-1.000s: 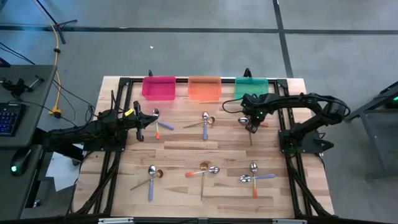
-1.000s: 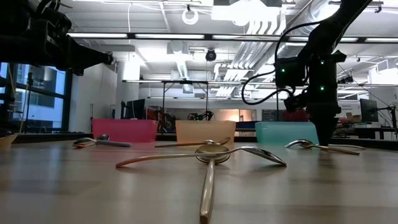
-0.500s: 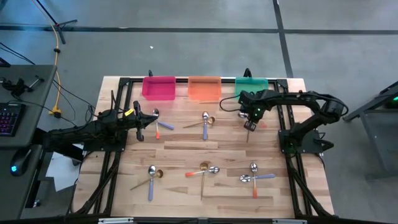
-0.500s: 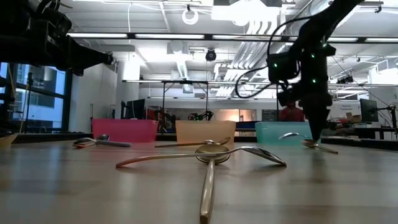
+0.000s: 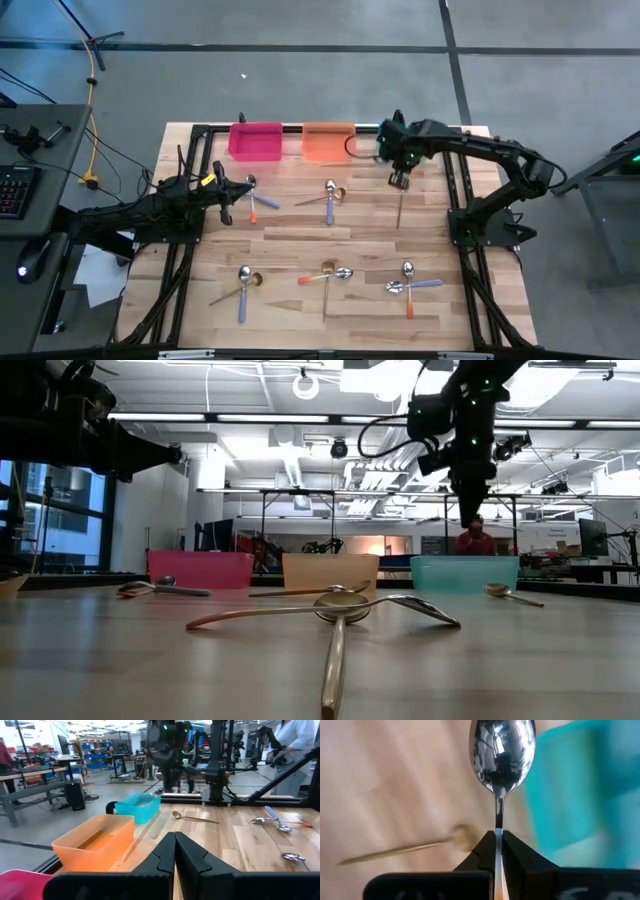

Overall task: Sort silverware by color (type)
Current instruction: Put the top right orange spoon into the green bin

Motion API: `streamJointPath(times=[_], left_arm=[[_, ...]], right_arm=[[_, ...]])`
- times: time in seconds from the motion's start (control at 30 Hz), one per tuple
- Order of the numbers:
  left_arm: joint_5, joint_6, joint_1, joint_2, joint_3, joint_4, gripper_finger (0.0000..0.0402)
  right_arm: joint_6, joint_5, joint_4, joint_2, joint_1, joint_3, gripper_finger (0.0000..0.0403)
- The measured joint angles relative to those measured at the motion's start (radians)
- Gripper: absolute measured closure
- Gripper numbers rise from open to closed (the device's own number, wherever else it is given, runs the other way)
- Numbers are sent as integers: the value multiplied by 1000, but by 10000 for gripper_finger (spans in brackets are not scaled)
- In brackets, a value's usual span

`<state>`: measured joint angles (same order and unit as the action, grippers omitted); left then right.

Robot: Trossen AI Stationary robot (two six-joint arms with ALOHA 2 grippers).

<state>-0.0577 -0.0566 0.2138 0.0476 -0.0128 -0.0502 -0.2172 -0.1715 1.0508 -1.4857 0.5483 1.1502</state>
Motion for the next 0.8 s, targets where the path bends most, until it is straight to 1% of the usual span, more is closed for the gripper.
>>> streamJointPath(times=[0.1, 0.23, 0.37, 0.5, 0.63, 0.7, 0.8], left_arm=[[-2, 0, 0, 0, 0, 0, 401], [-9, 0, 0, 0, 0, 4, 401], [-33, 0, 1, 0, 0, 4, 401], [-66, 1, 1, 0, 0, 1, 401], [-96, 2, 1, 0, 0, 0, 401], [-96, 3, 1, 0, 0, 0, 401], [-96, 18, 1, 0, 0, -4, 401]], right_arm=[[-121, -64, -18, 0, 70, 28, 403], [-297, -65, -85, -11, 197, 28, 403], [-418, -33, -154, -61, 299, 28, 403], [-462, 30, -212, -140, 355, 28, 403], [-480, 55, -283, -209, 382, 28, 403], [-480, 76, -288, -238, 393, 28, 403], [-474, 78, -291, -275, 407, 28, 403]])
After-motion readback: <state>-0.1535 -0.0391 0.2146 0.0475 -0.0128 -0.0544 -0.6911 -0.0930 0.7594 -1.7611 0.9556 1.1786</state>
